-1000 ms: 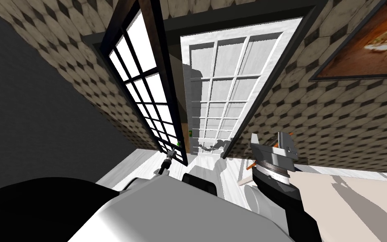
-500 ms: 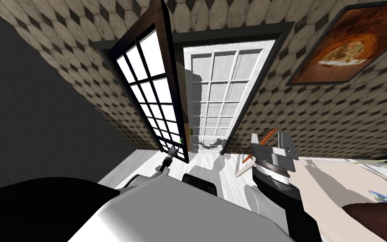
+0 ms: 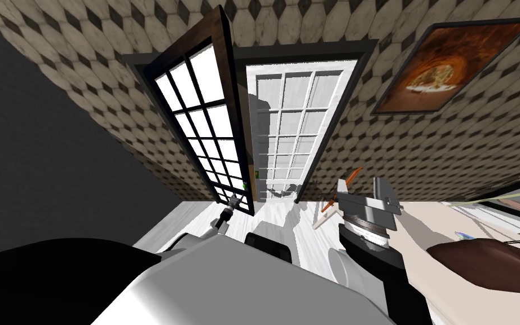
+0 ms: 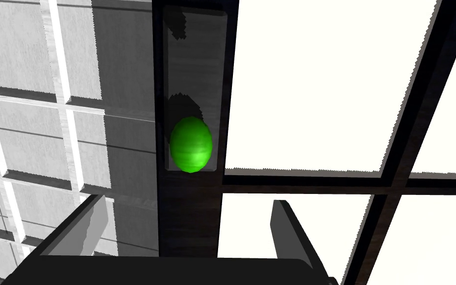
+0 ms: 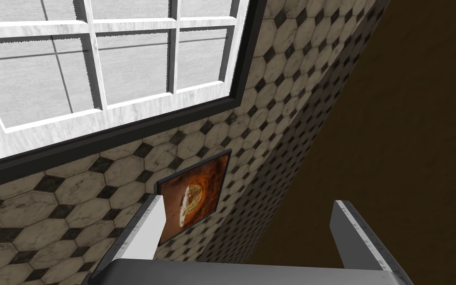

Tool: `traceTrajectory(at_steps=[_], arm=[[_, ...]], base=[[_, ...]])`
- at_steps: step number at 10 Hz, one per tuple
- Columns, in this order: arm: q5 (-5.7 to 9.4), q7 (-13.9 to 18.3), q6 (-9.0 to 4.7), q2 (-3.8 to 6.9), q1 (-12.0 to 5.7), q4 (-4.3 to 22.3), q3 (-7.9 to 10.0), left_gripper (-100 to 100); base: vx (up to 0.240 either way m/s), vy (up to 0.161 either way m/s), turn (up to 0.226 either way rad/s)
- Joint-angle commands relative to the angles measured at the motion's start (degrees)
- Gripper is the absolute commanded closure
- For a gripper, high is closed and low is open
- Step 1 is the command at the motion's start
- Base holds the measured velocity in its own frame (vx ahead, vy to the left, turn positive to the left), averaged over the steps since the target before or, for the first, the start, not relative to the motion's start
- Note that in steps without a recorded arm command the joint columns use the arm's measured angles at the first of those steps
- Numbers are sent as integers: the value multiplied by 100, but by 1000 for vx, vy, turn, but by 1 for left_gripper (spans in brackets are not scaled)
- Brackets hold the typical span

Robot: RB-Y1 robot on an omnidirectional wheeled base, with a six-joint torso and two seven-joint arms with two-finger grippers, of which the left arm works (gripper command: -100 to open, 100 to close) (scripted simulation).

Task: Pull the door open

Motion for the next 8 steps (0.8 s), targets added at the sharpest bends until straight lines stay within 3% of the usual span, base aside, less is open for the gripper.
traceTrajectory(at_steps=[1, 2, 3, 8], arm=[[-91, 18, -139, 62, -71, 76, -106, -100], [-52, -8, -83, 18, -20, -3, -60, -100], [-29, -6, -101, 43, -4, 5, -30, -100], [57, -2, -148, 107, 28, 65, 75, -100]], base=[[-155, 22, -91], [-77, 7, -21], [105, 22, -65], [205, -17, -76]])
